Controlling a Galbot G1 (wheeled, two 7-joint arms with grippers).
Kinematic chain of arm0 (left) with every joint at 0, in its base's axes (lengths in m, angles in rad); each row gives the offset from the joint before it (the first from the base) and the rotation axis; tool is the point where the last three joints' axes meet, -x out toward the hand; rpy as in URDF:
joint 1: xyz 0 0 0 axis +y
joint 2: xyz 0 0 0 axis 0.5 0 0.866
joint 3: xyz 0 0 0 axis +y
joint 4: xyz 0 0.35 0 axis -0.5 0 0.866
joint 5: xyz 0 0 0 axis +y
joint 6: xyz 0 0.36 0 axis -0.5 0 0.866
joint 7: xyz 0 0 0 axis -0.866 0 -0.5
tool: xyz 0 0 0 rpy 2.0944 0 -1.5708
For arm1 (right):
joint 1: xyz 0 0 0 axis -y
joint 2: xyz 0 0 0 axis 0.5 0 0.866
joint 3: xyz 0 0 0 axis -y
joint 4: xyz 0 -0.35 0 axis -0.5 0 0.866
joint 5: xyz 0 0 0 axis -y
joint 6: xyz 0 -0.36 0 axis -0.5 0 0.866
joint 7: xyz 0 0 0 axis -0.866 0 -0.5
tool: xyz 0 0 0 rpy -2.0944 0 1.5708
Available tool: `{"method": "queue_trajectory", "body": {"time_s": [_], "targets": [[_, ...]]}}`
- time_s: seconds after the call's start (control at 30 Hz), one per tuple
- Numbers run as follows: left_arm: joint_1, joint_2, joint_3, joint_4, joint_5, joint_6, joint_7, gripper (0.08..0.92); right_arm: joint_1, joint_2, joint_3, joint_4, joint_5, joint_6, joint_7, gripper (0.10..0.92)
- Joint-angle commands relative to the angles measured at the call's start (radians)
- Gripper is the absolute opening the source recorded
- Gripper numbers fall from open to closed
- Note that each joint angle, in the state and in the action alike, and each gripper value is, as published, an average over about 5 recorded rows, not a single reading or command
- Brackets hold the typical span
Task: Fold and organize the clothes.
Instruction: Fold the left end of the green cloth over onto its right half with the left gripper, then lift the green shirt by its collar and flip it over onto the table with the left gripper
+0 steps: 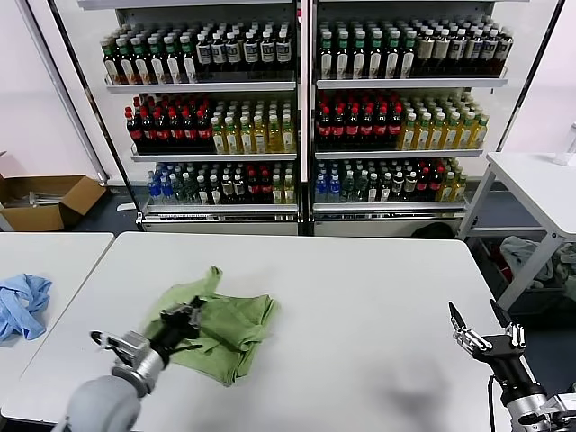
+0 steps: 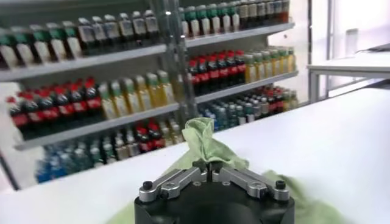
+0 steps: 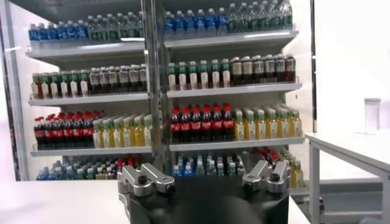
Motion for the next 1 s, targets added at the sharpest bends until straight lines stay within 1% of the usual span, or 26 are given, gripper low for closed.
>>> {"method": "queue_trajectory", "body": {"time_s": [0.03,0.1,0.17,0.37,0.43,0.57,0.67,0.77,0.87,0.93,1.0], "targets": [[-0.007,-0.071,0.146,0.002,0.044,0.008,-0.001,0.106,-0.003,0.01,0.0,-0.006,-0.006,0.003,-0.002,0.823],[-0.007,-0.077,0.163,0.01,0.059,0.008,0.002,0.131,0.0,0.008,-0.001,-0.008,-0.005,0.003,-0.002,0.823],[-0.008,-0.082,0.177,0.019,0.071,0.008,0.001,0.179,0.002,0.008,-0.003,-0.01,-0.006,0.003,-0.002,0.823],[-0.006,-0.098,0.188,0.035,0.096,0.002,-0.005,0.352,0.006,0.007,-0.008,-0.013,-0.007,0.003,-0.002,0.823],[0.005,-0.097,0.182,0.019,0.093,0.0,0.0,0.413,0.008,0.005,-0.007,-0.013,-0.007,0.003,-0.001,0.823],[0.042,-0.082,0.148,-0.074,0.056,0.004,0.002,0.525,0.011,-0.001,-0.004,-0.013,-0.005,0.002,0.0,0.823],[0.056,-0.064,0.084,-0.159,-0.014,0.009,-0.014,0.612,0.012,-0.002,-0.004,-0.011,-0.005,0.0,0.0,0.823],[0.045,-0.016,-0.024,-0.2,-0.08,0.024,-0.026,0.698,0.01,-0.003,-0.005,-0.008,-0.004,-0.001,0.0,0.823],[0.029,0.047,-0.157,-0.171,-0.13,0.05,-0.02,0.777,0.009,-0.007,-0.006,-0.007,-0.002,0.0,0.0,0.823],[0.019,0.082,-0.234,-0.126,-0.187,0.077,-0.02,0.808,0.008,-0.01,-0.007,-0.007,-0.001,0.0,0.0,0.823],[0.008,0.112,-0.285,-0.071,-0.238,0.098,-0.022,0.818,0.008,-0.011,-0.008,-0.006,-0.001,0.0,0.0,0.823]]}}
